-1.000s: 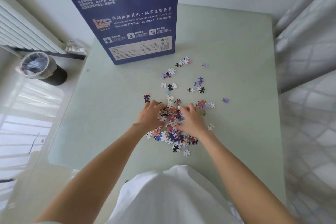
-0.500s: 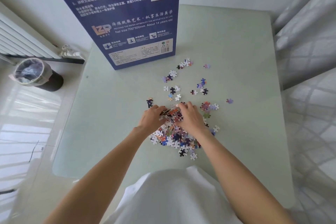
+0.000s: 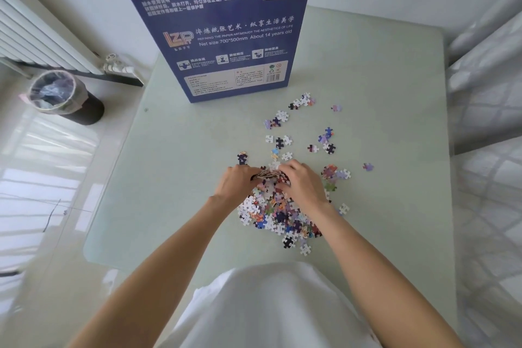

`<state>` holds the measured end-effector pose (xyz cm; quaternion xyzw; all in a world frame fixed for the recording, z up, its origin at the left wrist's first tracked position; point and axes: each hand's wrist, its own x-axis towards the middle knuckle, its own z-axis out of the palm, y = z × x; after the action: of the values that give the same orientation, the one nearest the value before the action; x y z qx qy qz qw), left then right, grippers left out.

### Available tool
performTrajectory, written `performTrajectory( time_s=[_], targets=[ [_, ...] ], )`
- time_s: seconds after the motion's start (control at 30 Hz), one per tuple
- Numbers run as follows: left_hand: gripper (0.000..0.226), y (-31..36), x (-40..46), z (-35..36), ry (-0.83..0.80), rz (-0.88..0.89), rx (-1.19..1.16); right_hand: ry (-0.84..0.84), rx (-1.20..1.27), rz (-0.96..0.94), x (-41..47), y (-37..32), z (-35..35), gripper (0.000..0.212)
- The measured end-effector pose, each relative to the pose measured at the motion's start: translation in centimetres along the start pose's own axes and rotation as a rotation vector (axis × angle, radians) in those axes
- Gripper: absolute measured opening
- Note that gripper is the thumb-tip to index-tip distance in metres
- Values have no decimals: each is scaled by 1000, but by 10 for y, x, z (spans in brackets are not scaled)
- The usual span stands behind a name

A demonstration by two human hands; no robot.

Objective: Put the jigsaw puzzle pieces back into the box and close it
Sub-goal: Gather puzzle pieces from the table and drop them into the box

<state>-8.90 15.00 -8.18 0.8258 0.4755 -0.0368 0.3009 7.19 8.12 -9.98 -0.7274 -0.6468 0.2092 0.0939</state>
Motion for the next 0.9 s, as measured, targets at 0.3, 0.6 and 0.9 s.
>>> performTrajectory(
  time_s=[0.3, 0.6, 0.9],
  targets=[
    [22, -5, -9, -11, 33, -81, -33, -30, 152, 188, -4, 8, -16, 29],
    [21, -9, -16, -13, 119, -98, -91, 26, 284, 200, -11, 12, -33, 40],
    [16, 29, -21, -106, 515, 196, -131, 119, 437, 36, -10, -15, -126, 27]
  ],
)
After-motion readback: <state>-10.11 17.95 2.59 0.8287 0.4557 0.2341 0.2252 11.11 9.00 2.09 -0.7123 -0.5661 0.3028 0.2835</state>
